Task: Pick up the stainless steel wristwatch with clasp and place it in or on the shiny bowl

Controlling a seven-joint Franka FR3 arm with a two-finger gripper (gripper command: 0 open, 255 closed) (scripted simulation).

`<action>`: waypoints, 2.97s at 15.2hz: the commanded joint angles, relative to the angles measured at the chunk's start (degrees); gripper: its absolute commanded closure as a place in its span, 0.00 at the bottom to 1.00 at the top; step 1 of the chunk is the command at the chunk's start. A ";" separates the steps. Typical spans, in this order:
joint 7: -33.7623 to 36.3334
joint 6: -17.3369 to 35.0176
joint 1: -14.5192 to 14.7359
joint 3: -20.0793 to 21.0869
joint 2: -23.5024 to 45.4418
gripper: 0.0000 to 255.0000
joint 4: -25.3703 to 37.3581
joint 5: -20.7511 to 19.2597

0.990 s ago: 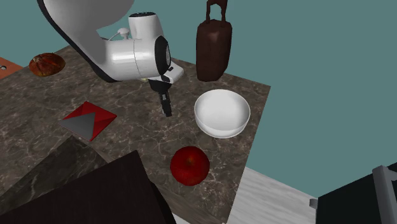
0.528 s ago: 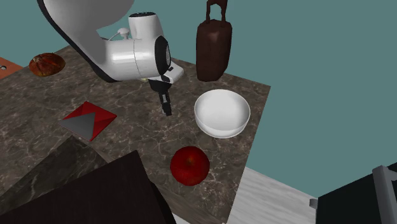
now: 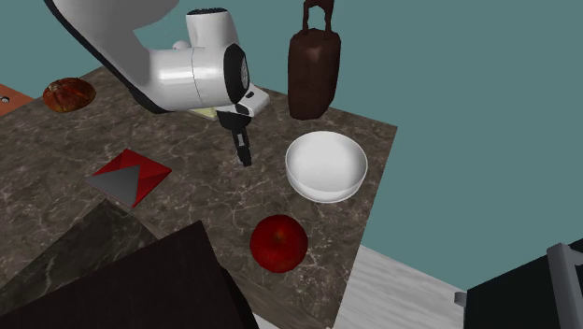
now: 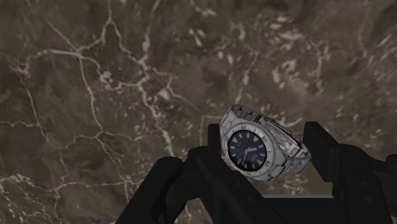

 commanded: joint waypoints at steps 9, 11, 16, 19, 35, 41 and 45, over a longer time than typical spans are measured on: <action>-4.12 -4.99 -3.11 4.27 -6.64 1.00 -0.77 5.89; -4.98 -6.04 -3.68 5.03 -7.94 1.00 -0.78 7.11; -7.16 -8.76 -4.98 6.74 -11.13 1.00 -0.55 10.16; -8.45 -10.47 -5.66 7.63 -12.99 1.00 -0.25 11.96; -22.59 -13.85 -14.02 4.42 -14.85 1.00 3.28 14.73; -29.40 -14.73 -17.95 1.31 -11.39 1.00 7.97 13.39; -30.27 -13.38 -18.49 -0.01 -8.74 1.00 9.10 11.85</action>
